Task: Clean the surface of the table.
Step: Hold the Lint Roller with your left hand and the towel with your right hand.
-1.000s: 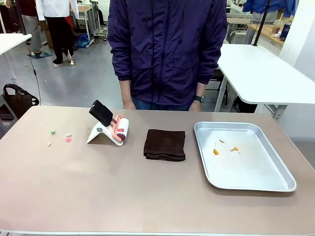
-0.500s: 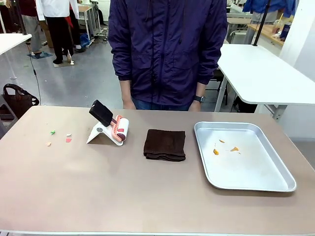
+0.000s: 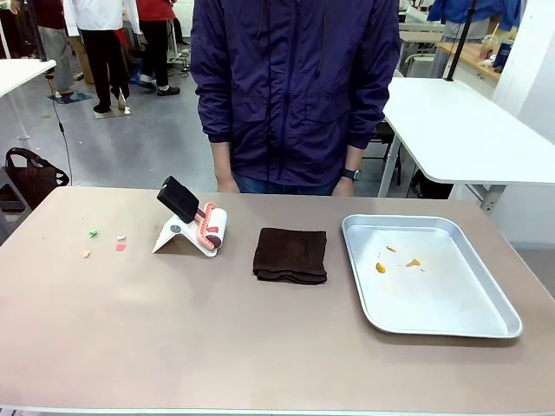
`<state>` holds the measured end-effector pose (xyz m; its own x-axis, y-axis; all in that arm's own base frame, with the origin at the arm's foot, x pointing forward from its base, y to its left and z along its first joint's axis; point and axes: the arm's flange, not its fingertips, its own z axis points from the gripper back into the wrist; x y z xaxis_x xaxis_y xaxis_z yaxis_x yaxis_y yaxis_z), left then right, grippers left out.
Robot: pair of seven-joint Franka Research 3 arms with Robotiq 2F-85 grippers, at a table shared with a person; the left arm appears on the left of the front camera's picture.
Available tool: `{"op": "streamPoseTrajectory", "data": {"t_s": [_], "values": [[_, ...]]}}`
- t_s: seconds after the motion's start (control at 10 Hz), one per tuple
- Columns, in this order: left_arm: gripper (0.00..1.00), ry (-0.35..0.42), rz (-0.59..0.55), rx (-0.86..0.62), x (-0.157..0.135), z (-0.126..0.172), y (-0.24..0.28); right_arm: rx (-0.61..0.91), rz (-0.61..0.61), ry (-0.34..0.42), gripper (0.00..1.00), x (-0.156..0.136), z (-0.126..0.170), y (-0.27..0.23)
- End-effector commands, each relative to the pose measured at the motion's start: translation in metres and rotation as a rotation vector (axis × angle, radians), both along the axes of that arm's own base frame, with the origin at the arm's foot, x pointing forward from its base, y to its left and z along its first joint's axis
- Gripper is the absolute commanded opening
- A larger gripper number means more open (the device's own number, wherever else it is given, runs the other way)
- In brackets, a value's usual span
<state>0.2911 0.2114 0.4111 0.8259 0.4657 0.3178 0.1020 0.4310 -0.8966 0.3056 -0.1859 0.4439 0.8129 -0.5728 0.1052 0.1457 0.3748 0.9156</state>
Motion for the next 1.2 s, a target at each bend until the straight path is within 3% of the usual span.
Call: {"op": "streamPoseTrajectory", "data": {"t_s": [0.0,0.3,0.4,0.6,0.9,1.1], "values": [[1.00,0.004,-0.058,0.094,0.006,0.019,-0.019,-0.132,0.048,-0.031,1.00,0.008,0.014,0.030],[1.00,0.013,-0.088,0.236,0.040,0.067,-0.099,-0.329,0.205,-0.131,1.00,0.035,0.053,0.112],[1.00,0.005,-0.158,0.286,0.053,0.079,-0.134,-0.381,0.253,-0.145,1.00,0.048,0.061,0.141],[1.00,0.021,-0.250,0.392,0.085,0.076,-0.153,-0.500,0.365,-0.147,1.00,0.082,0.065,0.205],[1.00,0.057,-0.278,0.484,0.127,0.059,-0.166,-0.588,0.531,-0.088,1.00,0.121,0.043,0.298],[1.00,0.072,-0.307,0.510,0.154,0.040,-0.168,-0.627,0.493,-0.028,1.00,0.136,0.019,0.358]]}}
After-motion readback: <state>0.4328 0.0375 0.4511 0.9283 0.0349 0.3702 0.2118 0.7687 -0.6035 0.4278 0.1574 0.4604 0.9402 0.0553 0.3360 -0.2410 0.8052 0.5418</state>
